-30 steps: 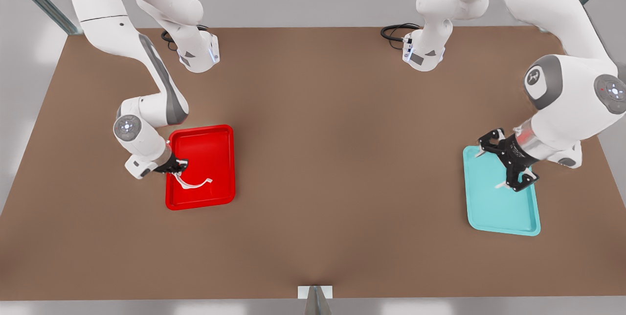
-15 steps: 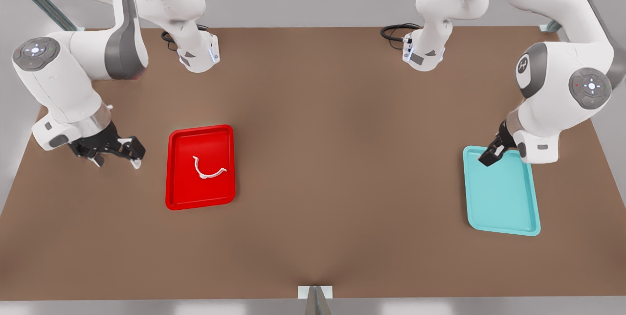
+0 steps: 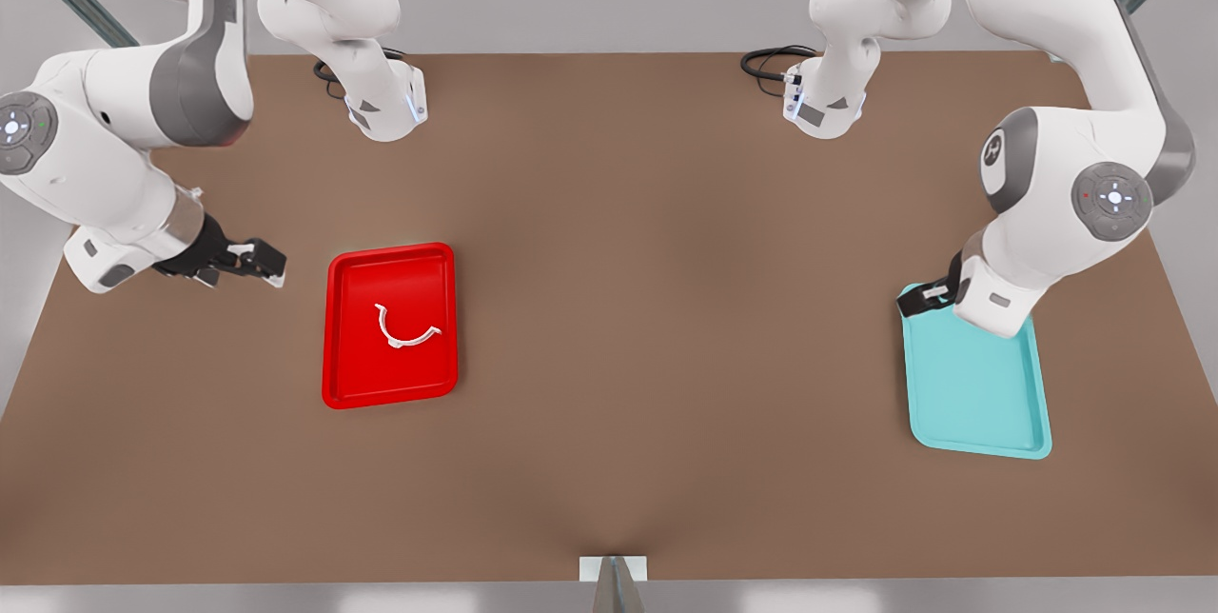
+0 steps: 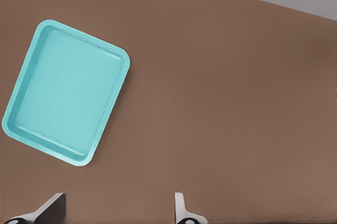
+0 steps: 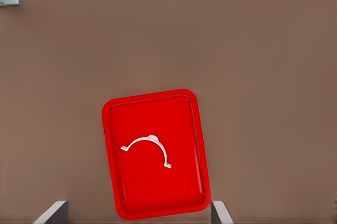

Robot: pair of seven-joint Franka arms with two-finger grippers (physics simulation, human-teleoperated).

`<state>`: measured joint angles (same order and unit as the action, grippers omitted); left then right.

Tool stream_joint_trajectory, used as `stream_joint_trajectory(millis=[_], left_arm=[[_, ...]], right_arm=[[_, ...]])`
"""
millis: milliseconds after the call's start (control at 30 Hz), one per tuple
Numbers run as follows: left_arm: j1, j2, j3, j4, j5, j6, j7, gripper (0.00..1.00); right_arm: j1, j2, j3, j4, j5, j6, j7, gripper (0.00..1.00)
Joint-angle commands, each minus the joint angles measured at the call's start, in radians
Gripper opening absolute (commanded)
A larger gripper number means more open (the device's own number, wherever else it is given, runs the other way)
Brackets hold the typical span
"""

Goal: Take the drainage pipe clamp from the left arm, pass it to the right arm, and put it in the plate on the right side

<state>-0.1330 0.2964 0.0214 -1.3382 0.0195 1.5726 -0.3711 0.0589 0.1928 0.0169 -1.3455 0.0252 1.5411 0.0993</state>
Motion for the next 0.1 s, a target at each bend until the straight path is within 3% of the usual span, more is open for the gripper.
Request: stream_joint_trajectory(millis=[0, 67], left_arm=[[-0.001, 0.0, 0.0, 0.001, 0.002, 0.001, 0.357, 1.0], [0.0, 0.0, 0.0, -0.001, 0.002, 0.001, 0.356, 1.0]], right_arm=[[0.002, -0.001, 0.0, 0.002, 0.002, -0.027, -0.056, 1.0], [0.004, -0.001, 0.0, 0.002, 0.002, -0.027, -0.056, 1.0]])
